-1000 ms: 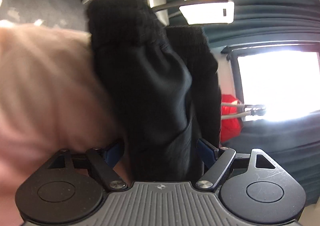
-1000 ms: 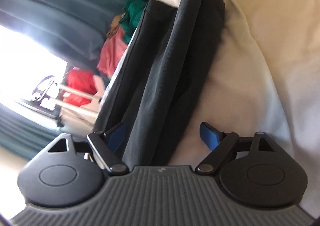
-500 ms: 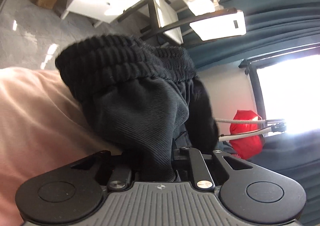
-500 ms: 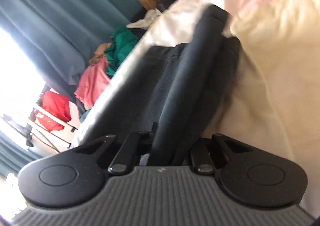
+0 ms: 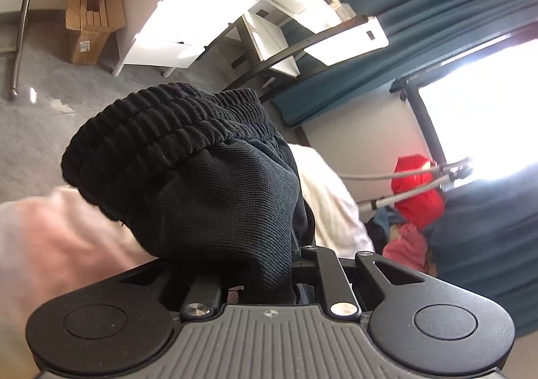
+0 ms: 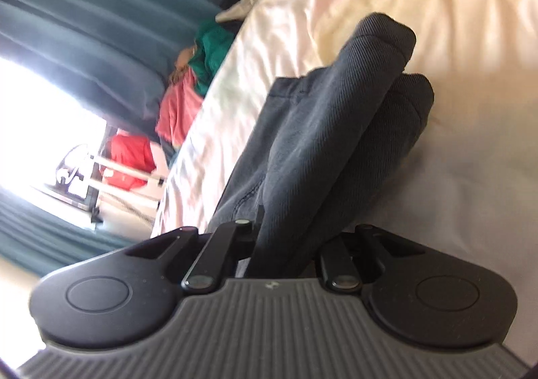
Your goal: Fold clothes
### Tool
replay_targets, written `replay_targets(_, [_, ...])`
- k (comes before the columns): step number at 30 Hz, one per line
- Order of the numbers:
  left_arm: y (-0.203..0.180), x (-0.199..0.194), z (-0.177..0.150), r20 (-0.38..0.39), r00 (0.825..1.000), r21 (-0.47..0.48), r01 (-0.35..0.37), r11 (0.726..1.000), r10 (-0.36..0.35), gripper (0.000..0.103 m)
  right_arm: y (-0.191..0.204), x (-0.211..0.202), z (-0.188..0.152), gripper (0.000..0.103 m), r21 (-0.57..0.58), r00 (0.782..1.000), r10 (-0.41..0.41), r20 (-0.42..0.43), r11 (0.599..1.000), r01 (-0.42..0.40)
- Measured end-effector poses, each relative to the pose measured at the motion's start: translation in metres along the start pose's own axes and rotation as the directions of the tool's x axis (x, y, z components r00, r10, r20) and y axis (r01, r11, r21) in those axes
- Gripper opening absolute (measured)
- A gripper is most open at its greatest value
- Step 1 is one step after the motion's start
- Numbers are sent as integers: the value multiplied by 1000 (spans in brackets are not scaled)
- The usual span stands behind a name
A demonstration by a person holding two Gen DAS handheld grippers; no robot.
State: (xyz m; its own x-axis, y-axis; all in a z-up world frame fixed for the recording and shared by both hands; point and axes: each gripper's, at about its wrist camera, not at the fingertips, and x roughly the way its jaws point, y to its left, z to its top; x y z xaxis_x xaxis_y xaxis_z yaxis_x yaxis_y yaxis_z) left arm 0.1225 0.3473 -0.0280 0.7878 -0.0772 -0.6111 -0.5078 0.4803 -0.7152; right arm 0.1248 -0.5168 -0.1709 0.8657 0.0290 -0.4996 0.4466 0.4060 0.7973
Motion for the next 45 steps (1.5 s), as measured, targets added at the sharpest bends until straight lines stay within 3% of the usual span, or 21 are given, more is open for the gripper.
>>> replay_targets(5, [63, -52, -15, -55, 998, 19, -29, 999, 30, 15, -24, -38, -12, 12, 48, 998, 38, -46, 998, -36])
replay_targets(10, [118, -41, -31, -80, 996, 3, -30, 1000, 30, 17, -44, -35, -16, 13, 140, 993, 18, -117, 990, -2])
replay_targets(14, [130, -34, -40, -77, 997, 71, 5, 997, 1, 21, -55, -25, -18, 14, 187, 989, 23, -149, 982, 5])
replay_targets(17, [134, -39, -45, -96, 995, 83, 15, 996, -7, 27, -54, -21, -14, 15, 152, 984, 39, -172, 988, -13])
replay_targets(20, [132, -41, -48, -160, 987, 136, -7, 991, 29, 47, -55, -15, -8, 17, 148, 979, 56, -194, 989, -27])
replay_targets(25, [114, -70, -52, -172, 980, 321, -42, 946, 102, 76, -68, -14, -7, 25, 245, 982, 83, -168, 969, -40])
replay_targets(27, [102, -85, -59, -127, 981, 395, -86, 914, 147, 80, -69, -15, -5, 26, 257, 988, 81, -132, 965, -45])
replay_targets(35, [34, -113, -105, 16, 999, 549, -41, 835, 39, 83, -87, -11, 3, 31, 358, 993, 106, -46, 930, -83])
replay_targets(37, [13, -107, -126, 38, 999, 562, -38, 826, 21, 83, -93, -12, 4, 31, 383, 993, 114, -31, 919, -93])
replay_targets(41, [-31, -75, -179, -37, 999, 544, 48, 838, -33, 83, -96, -21, 4, 31, 403, 993, 114, 31, 908, -117])
replay_targets(45, [-78, -29, -242, -51, 998, 653, 68, 754, -47, 83, -97, -20, 5, 31, 388, 994, 111, 23, 915, -111])
